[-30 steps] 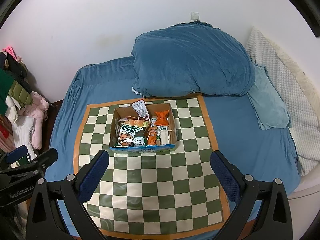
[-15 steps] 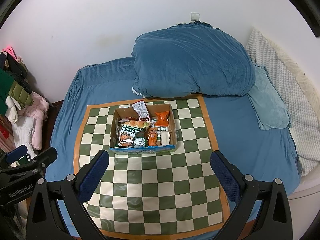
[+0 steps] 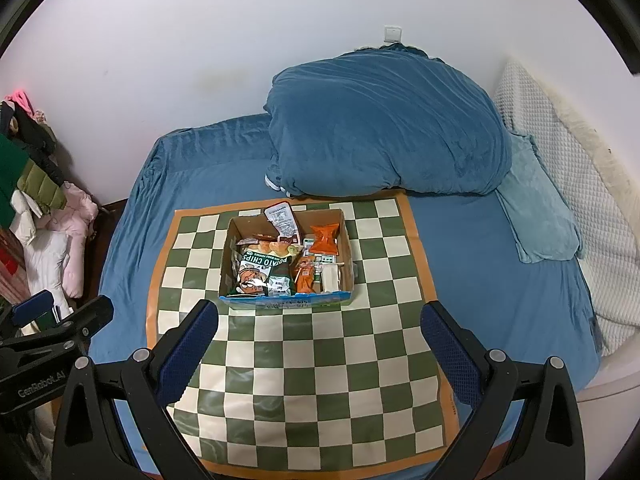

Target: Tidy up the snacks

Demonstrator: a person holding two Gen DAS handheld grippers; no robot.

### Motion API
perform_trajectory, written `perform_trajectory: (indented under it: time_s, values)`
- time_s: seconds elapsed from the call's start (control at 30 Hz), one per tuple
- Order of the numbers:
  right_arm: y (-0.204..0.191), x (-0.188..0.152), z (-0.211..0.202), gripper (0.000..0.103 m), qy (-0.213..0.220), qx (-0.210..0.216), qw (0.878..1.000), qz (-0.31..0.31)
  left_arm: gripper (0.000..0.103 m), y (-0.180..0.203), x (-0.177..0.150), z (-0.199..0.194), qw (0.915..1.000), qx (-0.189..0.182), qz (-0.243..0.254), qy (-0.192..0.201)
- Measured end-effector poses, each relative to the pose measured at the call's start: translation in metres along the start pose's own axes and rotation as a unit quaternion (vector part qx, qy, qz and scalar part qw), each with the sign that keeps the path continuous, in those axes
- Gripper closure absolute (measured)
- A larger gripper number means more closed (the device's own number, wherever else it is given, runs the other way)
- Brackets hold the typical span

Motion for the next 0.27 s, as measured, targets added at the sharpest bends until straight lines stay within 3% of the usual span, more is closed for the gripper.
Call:
perform_trajectory:
  time_s: [0.27]
  values:
    - [-0.0003, 0.0002, 0.0010, 0.000, 0.000, -0.001, 1.000, 0.000, 0.001, -0.0043, 0.0032, 0.0004, 0.9999, 0.007, -0.005, 0.009]
Point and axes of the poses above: each gripper's, at about its wrist camera, not at the fingertips, and z roughly the way its jaws point, y to its right, x to its top, the point moved 5 cm from there along z, roughly the way its jaws point, and after that the axes turned 9 degrees about y, right-handed, at the moved point
